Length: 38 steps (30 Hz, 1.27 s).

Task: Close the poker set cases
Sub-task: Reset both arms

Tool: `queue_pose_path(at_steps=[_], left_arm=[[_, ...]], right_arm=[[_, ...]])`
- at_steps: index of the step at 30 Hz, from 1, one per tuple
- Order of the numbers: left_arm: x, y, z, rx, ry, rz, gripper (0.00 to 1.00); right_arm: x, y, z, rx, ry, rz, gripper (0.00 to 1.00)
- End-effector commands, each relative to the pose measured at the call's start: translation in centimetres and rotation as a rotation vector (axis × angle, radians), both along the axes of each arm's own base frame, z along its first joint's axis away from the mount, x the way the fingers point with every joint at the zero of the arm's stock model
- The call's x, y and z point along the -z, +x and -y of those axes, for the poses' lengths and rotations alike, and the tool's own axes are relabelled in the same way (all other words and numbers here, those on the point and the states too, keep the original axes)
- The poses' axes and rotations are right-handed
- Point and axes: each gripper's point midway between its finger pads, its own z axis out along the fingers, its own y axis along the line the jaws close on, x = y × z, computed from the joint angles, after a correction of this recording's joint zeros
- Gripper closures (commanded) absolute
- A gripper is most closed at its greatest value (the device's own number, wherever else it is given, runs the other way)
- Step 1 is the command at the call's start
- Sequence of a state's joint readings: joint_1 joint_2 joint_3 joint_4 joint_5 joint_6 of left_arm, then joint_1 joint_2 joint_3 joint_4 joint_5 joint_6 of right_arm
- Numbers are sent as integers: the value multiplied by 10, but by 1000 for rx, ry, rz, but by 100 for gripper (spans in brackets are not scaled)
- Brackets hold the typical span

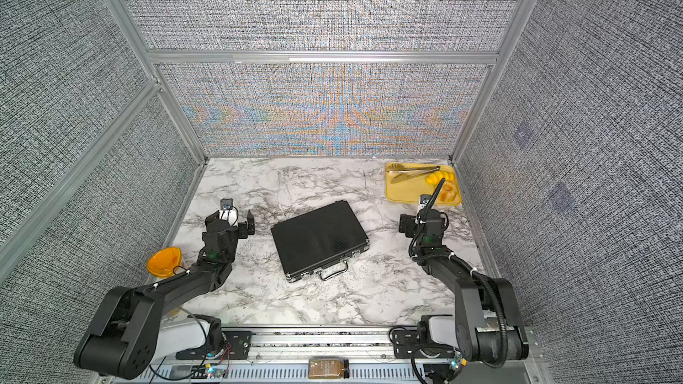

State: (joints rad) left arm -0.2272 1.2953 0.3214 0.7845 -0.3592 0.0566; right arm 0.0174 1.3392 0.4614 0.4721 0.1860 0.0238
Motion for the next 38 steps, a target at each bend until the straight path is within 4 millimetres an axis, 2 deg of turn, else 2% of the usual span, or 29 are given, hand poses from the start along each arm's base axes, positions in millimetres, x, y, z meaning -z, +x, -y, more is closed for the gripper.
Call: queue_pose_path(at_steps=[1, 4, 9, 15, 19, 28, 30, 38], left_arm=[[-15, 5, -10, -44, 36, 93, 1], [-4, 0, -16, -49, 23, 106, 1], [-4, 0, -23, -45, 2, 153, 1], [1, -3, -31, -44, -51, 168, 1], [4, -6, -37, -46, -86, 178, 1], [8, -8, -36, -34, -83, 185, 1], [7, -7, -36, -33, -82, 191, 1], [8, -7, -36, -34, -83, 187, 1]], right_arm=[[-22, 13, 3, -4, -18, 136, 1], [-17, 12, 2, -13, 1, 168, 1], [-4, 10, -3, -41, 5, 214, 1], [0, 2, -3, -43, -1, 269, 1], [4, 4, 3, -3, -6, 239, 1], [3, 6, 7, 28, -13, 233, 1], [3, 7, 2, -3, -12, 235, 1], [4, 8, 2, -6, -8, 227, 1]])
